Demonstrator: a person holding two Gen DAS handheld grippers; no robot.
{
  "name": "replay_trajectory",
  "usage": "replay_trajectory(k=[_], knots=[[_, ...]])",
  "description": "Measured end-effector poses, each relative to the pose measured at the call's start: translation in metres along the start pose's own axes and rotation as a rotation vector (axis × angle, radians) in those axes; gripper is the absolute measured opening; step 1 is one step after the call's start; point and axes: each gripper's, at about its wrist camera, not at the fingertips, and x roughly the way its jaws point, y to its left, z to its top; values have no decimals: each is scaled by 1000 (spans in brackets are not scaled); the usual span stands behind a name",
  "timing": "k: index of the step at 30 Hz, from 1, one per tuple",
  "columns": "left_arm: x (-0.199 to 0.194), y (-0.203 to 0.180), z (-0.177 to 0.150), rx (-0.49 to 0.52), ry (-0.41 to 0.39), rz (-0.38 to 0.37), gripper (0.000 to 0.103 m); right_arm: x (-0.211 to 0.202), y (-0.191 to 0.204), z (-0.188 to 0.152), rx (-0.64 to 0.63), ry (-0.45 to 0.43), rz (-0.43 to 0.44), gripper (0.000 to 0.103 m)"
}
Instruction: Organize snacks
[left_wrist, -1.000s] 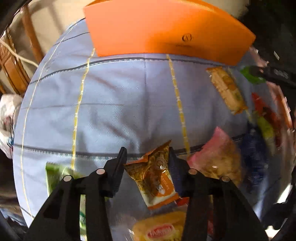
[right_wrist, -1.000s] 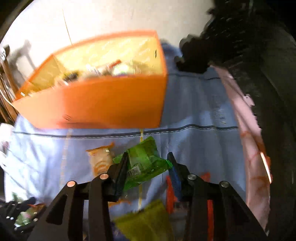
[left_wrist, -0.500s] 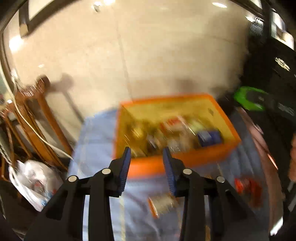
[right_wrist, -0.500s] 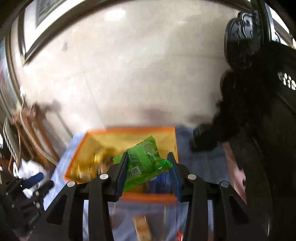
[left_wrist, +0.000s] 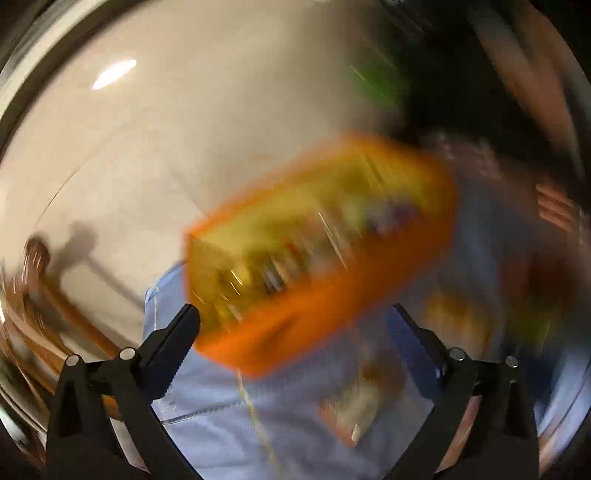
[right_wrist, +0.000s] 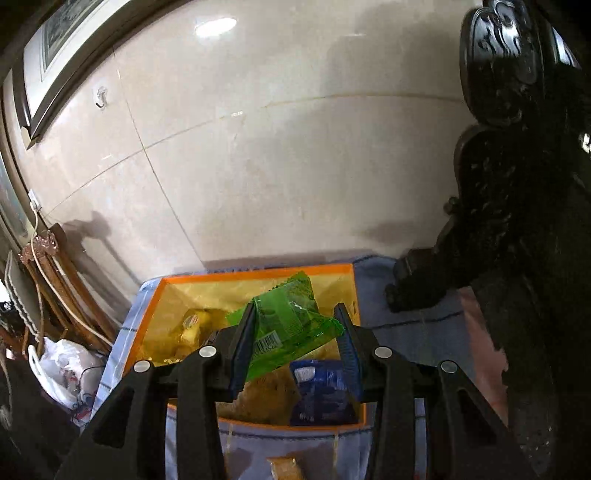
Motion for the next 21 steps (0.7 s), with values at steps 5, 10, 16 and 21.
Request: replay_trajectory(k=[5, 10, 16, 21], knots=[[53, -69, -61, 261, 159, -58, 99, 0, -8, -7, 7, -5, -4, 42], [83, -21, -67, -146, 246, -367, 65, -5, -13, -13, 16, -8, -3, 42], [69, -5, -72, -253, 289, -511, 40, -20, -19, -16, 59, -39, 35, 42], [71, 12, -64, -373, 325, -491, 29, -34, -18, -19, 71, -55, 77, 42]])
